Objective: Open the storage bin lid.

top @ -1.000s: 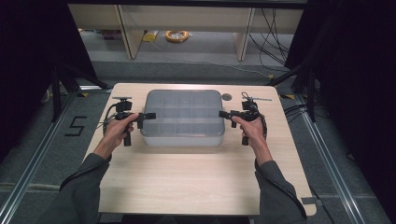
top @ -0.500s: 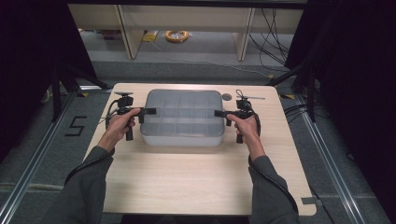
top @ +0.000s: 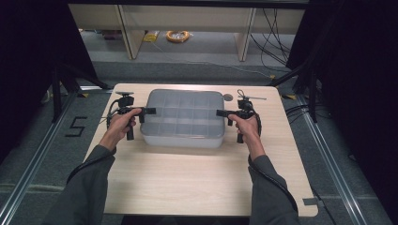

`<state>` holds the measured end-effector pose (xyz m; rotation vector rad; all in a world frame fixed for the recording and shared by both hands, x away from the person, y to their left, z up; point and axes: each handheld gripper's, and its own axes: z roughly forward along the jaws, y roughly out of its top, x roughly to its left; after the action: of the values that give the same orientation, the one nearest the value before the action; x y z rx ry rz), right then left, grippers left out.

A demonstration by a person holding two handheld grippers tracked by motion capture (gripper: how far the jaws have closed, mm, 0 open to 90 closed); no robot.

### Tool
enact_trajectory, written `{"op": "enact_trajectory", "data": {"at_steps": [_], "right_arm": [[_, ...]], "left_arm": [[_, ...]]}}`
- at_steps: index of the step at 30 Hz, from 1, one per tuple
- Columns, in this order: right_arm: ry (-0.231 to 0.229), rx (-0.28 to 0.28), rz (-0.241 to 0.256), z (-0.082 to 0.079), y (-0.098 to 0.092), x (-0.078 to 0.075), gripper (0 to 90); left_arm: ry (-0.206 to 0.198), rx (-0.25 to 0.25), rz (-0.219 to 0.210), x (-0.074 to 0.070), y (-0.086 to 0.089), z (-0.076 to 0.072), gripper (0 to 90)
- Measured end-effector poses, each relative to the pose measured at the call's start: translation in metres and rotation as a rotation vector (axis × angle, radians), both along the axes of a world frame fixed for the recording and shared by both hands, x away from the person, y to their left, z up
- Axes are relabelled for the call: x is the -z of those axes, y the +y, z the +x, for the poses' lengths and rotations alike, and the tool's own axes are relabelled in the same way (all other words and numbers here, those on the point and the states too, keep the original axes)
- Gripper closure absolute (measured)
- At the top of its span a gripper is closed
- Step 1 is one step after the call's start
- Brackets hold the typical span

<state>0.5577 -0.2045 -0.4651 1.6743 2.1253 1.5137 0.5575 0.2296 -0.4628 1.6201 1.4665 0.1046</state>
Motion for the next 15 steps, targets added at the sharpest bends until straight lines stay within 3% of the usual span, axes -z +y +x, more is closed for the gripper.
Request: {"op": "enact_trajectory", "data": {"at_steps": [1,2,6,7,9,10,13,15], "right_arm": [[0.063,0.030,0.037,-0.004,0.003,-0.004,51.8],[0.063,0.030,0.037,-0.004,0.003,-0.004,51.8],[0.006,0.042,0.003,-0.002,0.002,-0.002,53.3],[0.026,0.049,0.034,-0.003,0.002,-0.003,54.4],[0.041,0.074,0.052,-0.005,0.003,-0.003,55.6],[-0.017,0.053,0.021,-0.002,-0.001,-0.001,56.1],[0.003,0.080,0.057,-0.005,-0.001,-0.005,58.4],[-0.021,0.069,0.052,-0.004,-0.002,-0.005,58.8]], "left_arm": [[0.003,-0.006,0.008,-0.001,0.000,-0.001,40.5],[0.003,-0.006,0.008,-0.001,0.000,-0.001,41.0],[0.003,-0.022,0.008,-0.002,-0.001,-0.003,42.7],[0.001,-0.026,0.008,-0.003,-0.001,-0.003,43.0],[-0.004,-0.037,0.000,-0.004,0.000,-0.004,45.2],[-0.007,-0.041,-0.001,-0.005,0.001,-0.005,45.9],[-0.016,-0.046,0.013,-0.011,0.000,-0.007,47.7],[-0.019,-0.048,0.019,-0.013,-0.001,-0.008,48.0]]}}
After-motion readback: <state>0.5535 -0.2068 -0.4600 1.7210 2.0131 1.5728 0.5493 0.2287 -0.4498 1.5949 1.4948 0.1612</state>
